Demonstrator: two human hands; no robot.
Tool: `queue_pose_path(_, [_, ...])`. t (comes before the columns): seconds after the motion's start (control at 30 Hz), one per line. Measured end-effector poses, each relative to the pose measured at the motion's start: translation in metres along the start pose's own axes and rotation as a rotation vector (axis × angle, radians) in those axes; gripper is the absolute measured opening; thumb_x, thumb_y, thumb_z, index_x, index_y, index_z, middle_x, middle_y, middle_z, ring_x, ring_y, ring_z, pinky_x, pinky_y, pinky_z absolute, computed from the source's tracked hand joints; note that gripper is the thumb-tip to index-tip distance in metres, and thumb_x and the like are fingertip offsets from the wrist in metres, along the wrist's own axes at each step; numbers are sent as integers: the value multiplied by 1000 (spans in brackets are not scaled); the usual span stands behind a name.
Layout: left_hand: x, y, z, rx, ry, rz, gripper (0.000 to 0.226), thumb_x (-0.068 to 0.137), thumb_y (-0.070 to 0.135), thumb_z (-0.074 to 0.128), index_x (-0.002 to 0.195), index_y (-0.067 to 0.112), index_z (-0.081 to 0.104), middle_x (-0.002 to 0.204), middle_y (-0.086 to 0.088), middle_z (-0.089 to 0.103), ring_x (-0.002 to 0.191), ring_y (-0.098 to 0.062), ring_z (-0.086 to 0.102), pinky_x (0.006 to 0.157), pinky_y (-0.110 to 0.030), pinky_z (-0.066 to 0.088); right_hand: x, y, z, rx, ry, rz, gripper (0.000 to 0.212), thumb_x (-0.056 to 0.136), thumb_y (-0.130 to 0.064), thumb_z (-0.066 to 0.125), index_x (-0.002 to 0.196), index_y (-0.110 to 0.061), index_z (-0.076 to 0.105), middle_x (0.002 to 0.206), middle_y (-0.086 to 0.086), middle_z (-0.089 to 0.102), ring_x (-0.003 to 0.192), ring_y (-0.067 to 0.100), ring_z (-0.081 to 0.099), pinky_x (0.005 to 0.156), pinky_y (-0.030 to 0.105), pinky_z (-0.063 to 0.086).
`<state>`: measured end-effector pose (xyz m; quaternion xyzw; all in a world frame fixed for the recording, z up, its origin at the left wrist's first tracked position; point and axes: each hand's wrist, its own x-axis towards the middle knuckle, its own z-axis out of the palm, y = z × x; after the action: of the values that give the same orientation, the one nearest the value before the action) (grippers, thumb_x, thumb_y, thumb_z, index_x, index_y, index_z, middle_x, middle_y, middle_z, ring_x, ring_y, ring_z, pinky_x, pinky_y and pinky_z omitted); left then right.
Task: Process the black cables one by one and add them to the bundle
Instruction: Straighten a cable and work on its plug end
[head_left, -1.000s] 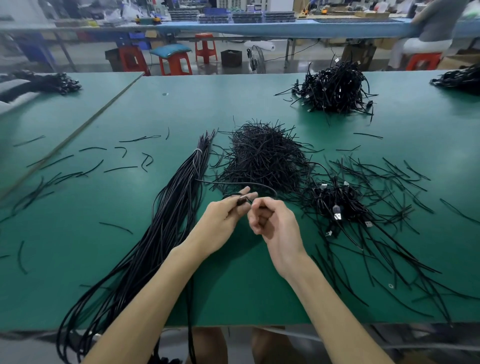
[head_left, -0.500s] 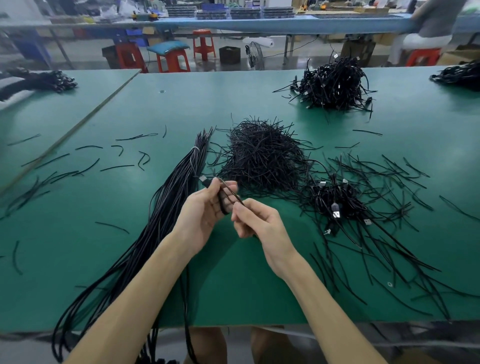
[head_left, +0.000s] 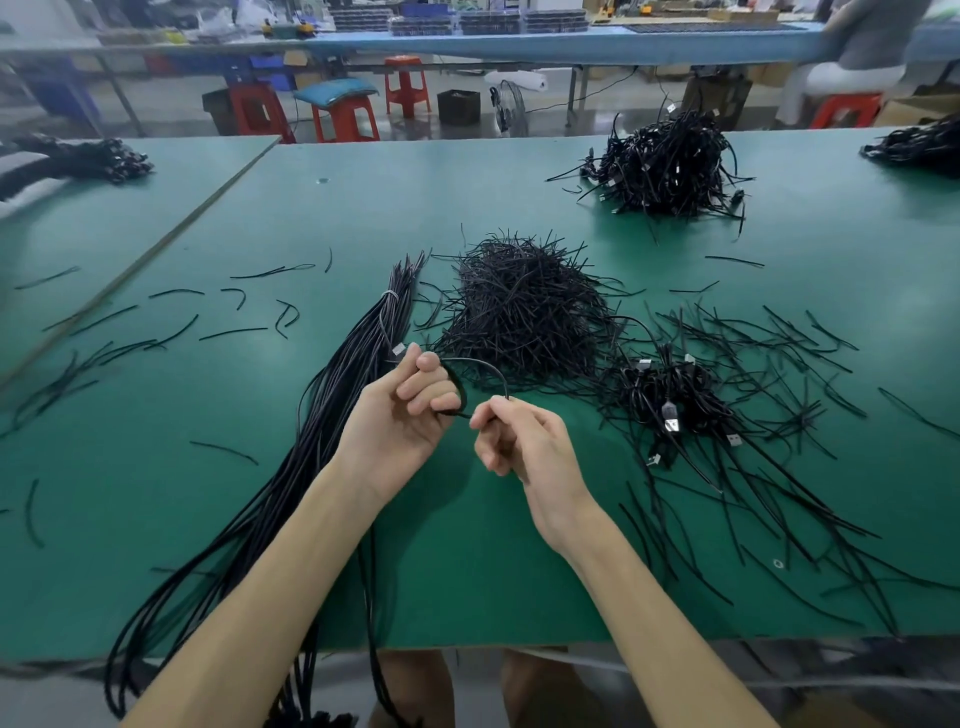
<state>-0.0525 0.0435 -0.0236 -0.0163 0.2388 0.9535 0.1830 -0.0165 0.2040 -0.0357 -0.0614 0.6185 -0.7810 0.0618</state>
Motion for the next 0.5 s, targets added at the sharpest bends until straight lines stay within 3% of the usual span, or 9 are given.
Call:
queue_pose_path(0.07, [-4, 2, 2, -34, -129, -65, 35, 107, 29, 47, 76, 15, 54, 57, 12, 29, 48, -7, 25, 49, -21, 34, 1, 0, 1, -4, 18, 8, 38, 106, -20, 47, 75, -14, 68, 53, 4, 56, 50, 12, 46, 49, 19, 35])
queue_pose_path(0.23, [-11, 4, 3, 260, -304, -170, 34, 102, 30, 57, 70, 18, 57, 49, 12, 30, 43, -7, 21, 50, -25, 22, 3, 3, -1, -11, 81, 29, 34, 104, -20, 49, 75, -12, 65, 51, 5, 55, 47, 11, 43, 46, 18, 31])
queue_pose_path(0.5, [-15, 3, 5, 676, -210, -117, 44, 90, 45, 72, 60, 22, 49, 47, 12, 23, 42, -7, 22, 47, -20, 31, 2, 3, -2, 48, 145, 49, 34, 104, -33, 56, 78, -12, 62, 47, 2, 47, 45, 11, 36, 48, 21, 28])
